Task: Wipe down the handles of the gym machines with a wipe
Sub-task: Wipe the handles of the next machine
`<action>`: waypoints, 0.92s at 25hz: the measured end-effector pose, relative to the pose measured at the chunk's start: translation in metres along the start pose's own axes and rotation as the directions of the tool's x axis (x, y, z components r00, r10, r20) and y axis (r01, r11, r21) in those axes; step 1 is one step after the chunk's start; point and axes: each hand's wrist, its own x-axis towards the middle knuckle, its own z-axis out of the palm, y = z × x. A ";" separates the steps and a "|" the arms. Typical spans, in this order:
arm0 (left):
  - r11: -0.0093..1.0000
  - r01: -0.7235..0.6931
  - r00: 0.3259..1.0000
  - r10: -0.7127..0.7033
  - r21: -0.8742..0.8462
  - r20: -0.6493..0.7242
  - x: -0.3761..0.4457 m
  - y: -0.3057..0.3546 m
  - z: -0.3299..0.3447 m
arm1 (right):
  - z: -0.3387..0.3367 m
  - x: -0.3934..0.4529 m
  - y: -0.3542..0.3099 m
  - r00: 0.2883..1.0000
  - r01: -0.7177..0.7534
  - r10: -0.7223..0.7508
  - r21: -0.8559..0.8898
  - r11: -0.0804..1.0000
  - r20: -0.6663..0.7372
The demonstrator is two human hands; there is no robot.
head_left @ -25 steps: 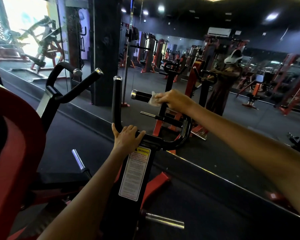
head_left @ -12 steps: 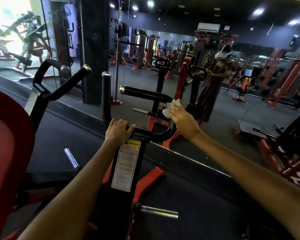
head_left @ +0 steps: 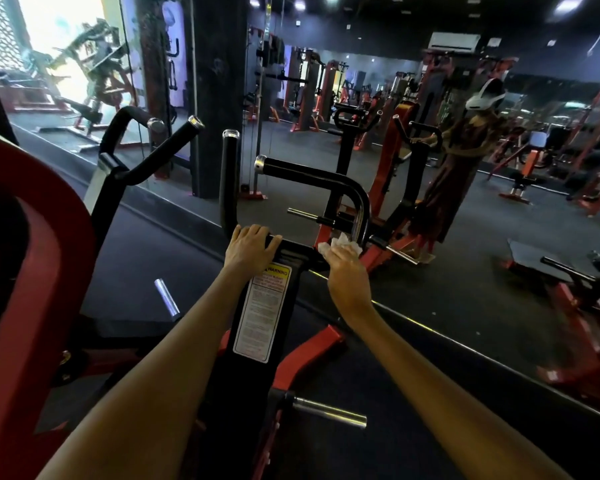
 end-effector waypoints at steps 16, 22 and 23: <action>0.896 0.438 0.895 -0.443 0.080 0.056 -0.215 -0.027 0.004 | -0.001 -0.033 -0.096 0.950 -0.182 -0.042 0.656 0.732 0.311; 0.718 0.681 0.706 -0.696 0.142 0.128 -0.381 -0.065 -0.012 | 0.020 -0.106 -0.211 0.759 -0.245 -0.333 0.720 0.650 0.559; 0.669 0.729 0.658 -0.743 0.146 0.118 -0.408 -0.068 -0.020 | 0.015 -0.116 -0.233 0.732 -0.259 -0.373 0.740 0.621 0.570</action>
